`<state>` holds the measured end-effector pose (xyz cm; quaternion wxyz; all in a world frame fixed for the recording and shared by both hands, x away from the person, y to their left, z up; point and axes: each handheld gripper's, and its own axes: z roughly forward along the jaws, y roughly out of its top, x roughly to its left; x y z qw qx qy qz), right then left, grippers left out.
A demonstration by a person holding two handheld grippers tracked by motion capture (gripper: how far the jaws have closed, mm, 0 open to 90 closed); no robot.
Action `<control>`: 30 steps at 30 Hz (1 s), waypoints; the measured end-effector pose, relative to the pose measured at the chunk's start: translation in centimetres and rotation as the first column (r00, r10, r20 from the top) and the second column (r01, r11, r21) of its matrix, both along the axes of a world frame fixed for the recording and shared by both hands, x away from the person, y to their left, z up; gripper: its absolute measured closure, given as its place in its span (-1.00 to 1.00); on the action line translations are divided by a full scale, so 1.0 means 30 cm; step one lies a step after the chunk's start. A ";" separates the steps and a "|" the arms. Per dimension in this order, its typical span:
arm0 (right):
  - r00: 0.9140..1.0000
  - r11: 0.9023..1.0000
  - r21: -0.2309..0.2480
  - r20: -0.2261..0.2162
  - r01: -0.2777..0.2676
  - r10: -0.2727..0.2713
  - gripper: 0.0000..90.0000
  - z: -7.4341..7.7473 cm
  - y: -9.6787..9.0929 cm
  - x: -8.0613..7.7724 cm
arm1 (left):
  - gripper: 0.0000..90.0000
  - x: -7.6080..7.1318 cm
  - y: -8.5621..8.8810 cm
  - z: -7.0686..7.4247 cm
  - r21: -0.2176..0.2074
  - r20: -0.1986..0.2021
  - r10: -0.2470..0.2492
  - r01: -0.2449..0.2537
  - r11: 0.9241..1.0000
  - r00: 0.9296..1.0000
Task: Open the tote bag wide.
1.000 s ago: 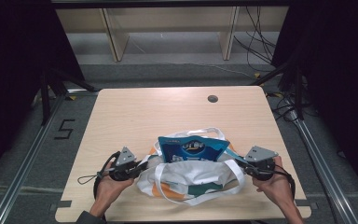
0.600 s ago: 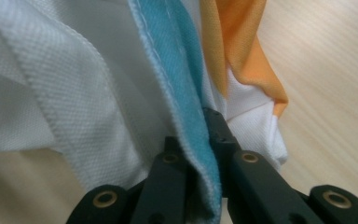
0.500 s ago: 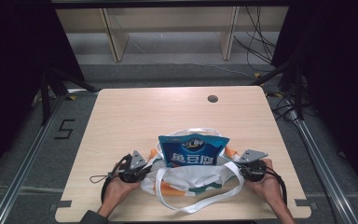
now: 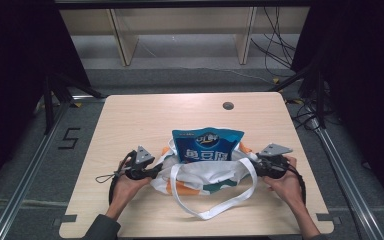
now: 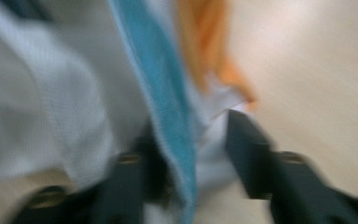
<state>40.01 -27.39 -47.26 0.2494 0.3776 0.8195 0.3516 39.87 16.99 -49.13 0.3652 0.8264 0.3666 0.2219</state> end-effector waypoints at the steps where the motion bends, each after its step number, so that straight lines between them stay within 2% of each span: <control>1: 1.000 1.000 0.000 0.000 0.000 0.000 0.11 0.000 0.000 0.000 | 0.16 -0.003 0.008 0.020 -0.010 0.013 -0.013 0.013 1.000 1.000; 3: 0.998 0.996 0.086 0.054 0.024 -0.028 0.05 0.089 -0.021 -0.050 | -0.01 -0.010 0.015 0.057 -0.061 0.024 -0.008 0.009 0.998 1.000; 4: 0.996 0.995 0.103 0.092 0.005 -0.015 0.05 0.119 -0.031 -0.062 | -0.06 -0.010 0.012 0.076 -0.092 0.036 -0.009 0.013 0.996 0.999; 5: 0.996 0.989 0.151 0.083 -0.002 -0.010 0.04 0.159 -0.033 -0.090 | -0.09 -0.013 0.010 0.101 -0.103 0.040 -0.020 0.024 0.994 0.999; 6: 0.995 0.981 0.189 0.097 -0.033 0.015 0.04 0.205 -0.028 -0.119 | -0.10 -0.013 0.003 0.117 -0.111 0.042 -0.023 0.028 0.993 0.999; 7: 0.992 0.978 0.200 0.123 -0.064 0.040 0.04 0.227 -0.021 -0.132 | -0.11 -0.009 -0.009 0.134 -0.113 0.062 -0.038 0.044 0.993 0.997; 8: 0.988 0.974 0.199 0.133 -0.105 0.079 0.03 0.255 -0.010 -0.149 | -0.11 -0.007 -0.023 0.146 -0.119 0.066 -0.047 0.054 0.991 0.997; 9: 0.983 0.970 0.204 0.150 -0.134 0.104 0.02 0.272 0.010 -0.162 | -0.10 -0.002 -0.035 0.159 -0.103 0.067 -0.063 0.069 0.992 0.996; 10: 0.973 0.964 0.199 0.182 -0.177 0.141 0.00 0.281 0.030 -0.161 | -0.08 0.006 -0.048 0.166 -0.103 0.072 -0.081 0.088 0.991 0.994; 11: 0.973 0.958 0.204 0.152 -0.203 0.174 -0.01 0.287 0.055 -0.173 | -0.07 0.010 -0.062 0.169 -0.105 0.068 -0.084 0.091 0.990 0.994; 12: 0.961 0.951 0.192 0.177 -0.243 0.211 -0.01 0.279 0.083 -0.168 | -0.06 0.015 -0.078 0.168 -0.130 0.060 -0.084 0.092 0.987 0.995; 13: 0.959 0.949 0.177 0.158 -0.263 0.236 -0.04 0.272 0.106 -0.168 | -0.05 0.022 -0.085 0.168 -0.121 0.059 -0.093 0.099 0.988 0.994; 14: 0.955 0.947 0.156 0.146 -0.280 0.258 -0.06 0.261 0.127 -0.159 | -0.04 0.028 -0.095 0.164 -0.135 0.047 -0.093 0.098 0.986 0.995; 15: 0.956 0.948 0.149 0.125 -0.281 0.264 -0.07 0.249 0.143 -0.149 | -0.01 0.042 -0.099 0.161 -0.107 0.047 -0.112 0.117 0.987 0.993; 16: 0.962 0.950 0.160 0.090 -0.268 0.256 -0.08 0.233 0.161 -0.135 | 0.00 0.049 -0.102 0.158 -0.096 0.046 -0.111 0.115 0.989 0.993; 17: 0.962 0.950 0.159 0.087 -0.270 0.259 -0.08 0.222 0.172 -0.122 | 0.02 0.061 -0.101 0.152 -0.108 0.041 -0.119 0.123 0.987 0.992; 18: 0.959 0.947 0.151 0.054 -0.283 0.278 -0.06 0.213 0.177 -0.106 | 0.06 0.070 -0.104 0.143 -0.152 0.027 -0.107 0.110 0.982 0.994; 19: 0.957 0.945 0.151 0.040 -0.292 0.289 0.05 0.201 0.185 -0.095 | 0.12 0.082 -0.098 0.139 -0.172 0.013 -0.121 0.122 0.977 0.993; 20: 0.952 0.943 0.130 0.033 -0.306 0.304 0.09 0.194 0.183 -0.083 | 0.18 0.088 -0.096 0.133 -0.189 0.006 -0.120 0.119 0.975 0.993; 21: 0.954 0.946 0.124 0.020 -0.298 0.298 0.26 0.188 0.184 -0.083 | 0.29 0.094 -0.091 0.132 -0.173 0.002 -0.132 0.131 0.976 0.991; 22: 0.948 0.942 0.114 -0.004 -0.314 0.317 0.43 0.185 0.181 -0.086 | 0.42 0.100 -0.093 0.131 -0.181 0.001 -0.130 0.128 0.975 0.992; 23: 0.945 0.941 0.104 -0.014 -0.323 0.326 0.54 0.184 0.177 -0.093 | 0.55 0.105 -0.098 0.127 -0.199 0.018 -0.110 0.111 0.974 0.994; 24: 0.939 0.937 0.087 -0.030 -0.340 0.343 0.68 0.184 0.173 -0.104 | 0.64 0.113 -0.094 0.133 -0.169 0.014 -0.118 0.119 0.978 0.993; 25: 0.928 0.927 0.069 -0.034 -0.369 0.372 0.73 0.182 0.170 -0.118 | 0.71 0.119 -0.102 0.134 -0.174 0.024 -0.089 0.092 0.980 0.996; 26: 0.924 0.924 0.060 -0.046 -0.377 0.380 0.79 0.182 0.166 -0.137 | 0.75 0.131 -0.105 0.141 -0.182 0.022 -0.078 0.080 0.980 0.997; 27: 0.912 0.914 0.045 -0.056 -0.404 0.406 0.90 0.179 0.166 -0.154 | 0.82 0.144 -0.106 0.148 -0.174 0.025 -0.068 0.071 0.982 0.997; 28: 0.902 0.904 0.042 -0.065 -0.425 0.427 0.96 0.172 0.168 -0.173 | 0.85 0.160 -0.109 0.152 -0.184 0.018 -0.046 0.048 0.982 0.999; 29: 0.893 0.897 0.036 -0.076 -0.441 0.443 0.97 0.166 0.168 -0.191 | 0.88 0.178 -0.110 0.151 -0.195 0.016 -0.021 0.024 0.980 1.000; 30: 0.883 0.886 0.021 -0.082 -0.463 0.463 0.98 0.154 0.171 -0.207 | 0.90 0.199 -0.106 0.150 -0.187 0.004 -0.012 0.012 0.982 1.000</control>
